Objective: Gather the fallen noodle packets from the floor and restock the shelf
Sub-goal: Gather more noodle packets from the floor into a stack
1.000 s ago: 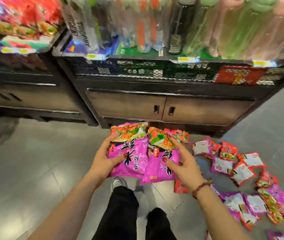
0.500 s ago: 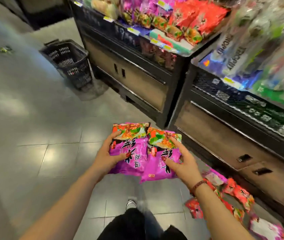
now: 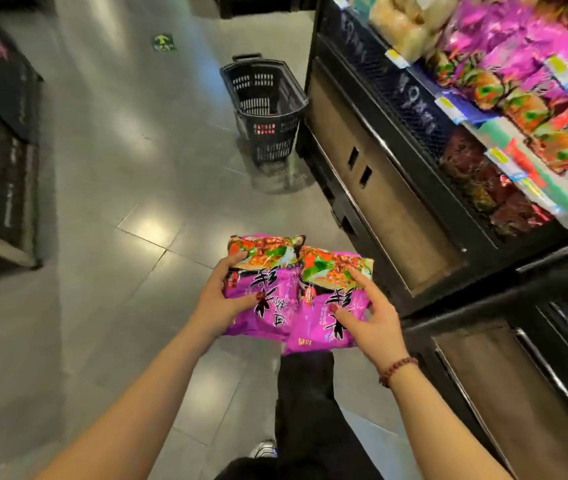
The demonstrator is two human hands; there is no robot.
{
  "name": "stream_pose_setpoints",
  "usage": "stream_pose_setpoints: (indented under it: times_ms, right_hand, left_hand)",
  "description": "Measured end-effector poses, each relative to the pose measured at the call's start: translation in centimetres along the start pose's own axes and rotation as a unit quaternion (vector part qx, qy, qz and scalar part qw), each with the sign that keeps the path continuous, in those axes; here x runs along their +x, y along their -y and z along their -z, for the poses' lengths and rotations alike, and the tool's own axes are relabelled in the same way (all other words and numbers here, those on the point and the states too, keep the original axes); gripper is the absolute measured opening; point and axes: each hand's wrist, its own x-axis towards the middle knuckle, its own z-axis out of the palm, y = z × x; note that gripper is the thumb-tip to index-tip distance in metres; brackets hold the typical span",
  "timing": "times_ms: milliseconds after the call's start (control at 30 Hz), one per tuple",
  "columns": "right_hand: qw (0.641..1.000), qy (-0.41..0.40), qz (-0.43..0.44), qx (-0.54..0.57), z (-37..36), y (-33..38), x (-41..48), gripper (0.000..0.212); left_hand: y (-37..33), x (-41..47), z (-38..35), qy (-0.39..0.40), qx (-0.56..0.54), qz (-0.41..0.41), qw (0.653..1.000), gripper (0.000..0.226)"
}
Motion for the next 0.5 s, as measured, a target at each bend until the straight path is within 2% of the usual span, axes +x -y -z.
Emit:
stream_pose_setpoints:
  times_ms: [300, 500]
  right_hand:
    - [0.995, 0.086, 0.049, -0.015, -1.4, 6.4, 20.4, 0.063]
    - [0.992, 0.104, 0.063, -0.041, -2.8, 10.3, 30.5, 0.069]
  left_hand:
    - [-5.7, 15.2, 1.7, -0.127, 0.009, 0.019, 0.992, 0.066]
    - [-8.4, 23.3, 3.6, -0.145, -0.002, 0.030, 0.989, 0.066]
